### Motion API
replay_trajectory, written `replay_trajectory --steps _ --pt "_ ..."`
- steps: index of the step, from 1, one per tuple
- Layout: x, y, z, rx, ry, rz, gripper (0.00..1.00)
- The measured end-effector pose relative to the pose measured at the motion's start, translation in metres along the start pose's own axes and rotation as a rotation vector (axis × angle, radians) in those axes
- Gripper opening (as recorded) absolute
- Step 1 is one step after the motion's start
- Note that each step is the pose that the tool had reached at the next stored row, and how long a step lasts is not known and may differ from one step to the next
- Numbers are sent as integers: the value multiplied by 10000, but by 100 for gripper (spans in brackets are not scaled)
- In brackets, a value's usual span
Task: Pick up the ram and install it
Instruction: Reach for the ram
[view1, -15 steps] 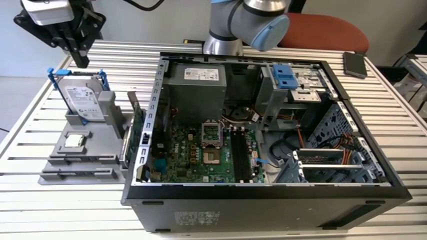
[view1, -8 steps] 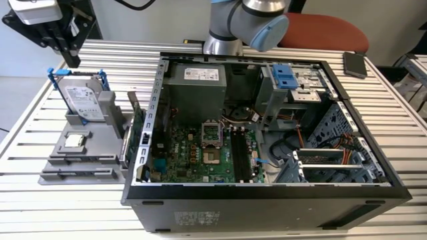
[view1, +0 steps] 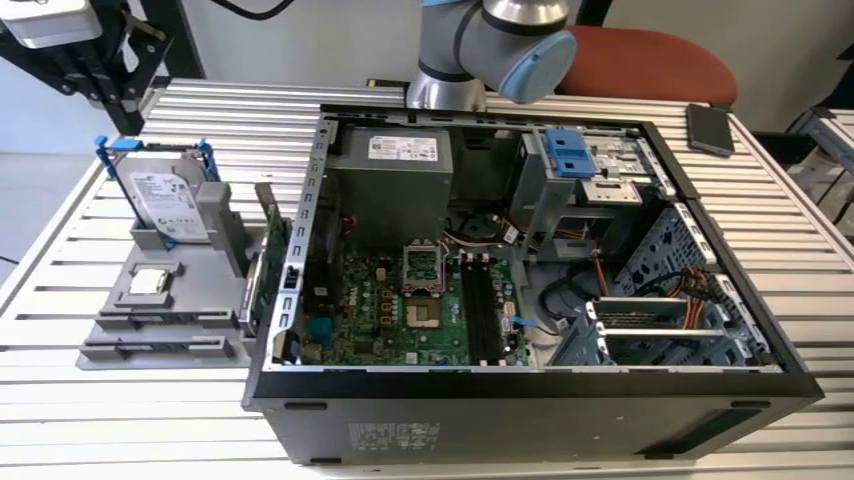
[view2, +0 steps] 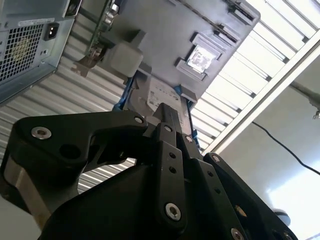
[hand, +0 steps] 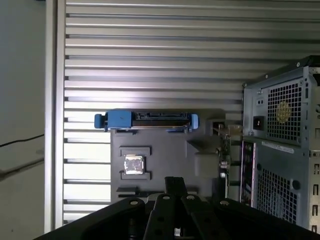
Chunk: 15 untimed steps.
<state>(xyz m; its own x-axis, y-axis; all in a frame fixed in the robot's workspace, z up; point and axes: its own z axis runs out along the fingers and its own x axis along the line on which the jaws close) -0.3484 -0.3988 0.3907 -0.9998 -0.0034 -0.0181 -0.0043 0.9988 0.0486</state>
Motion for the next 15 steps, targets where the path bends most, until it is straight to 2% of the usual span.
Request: replay_trajectory --steps 2,9,15 --pt "24 0 0 -1 2 -27 0" --pt "28 -7 0 -1 2 -28 0" --pt "28 -92 -2 0 2 -28 0"
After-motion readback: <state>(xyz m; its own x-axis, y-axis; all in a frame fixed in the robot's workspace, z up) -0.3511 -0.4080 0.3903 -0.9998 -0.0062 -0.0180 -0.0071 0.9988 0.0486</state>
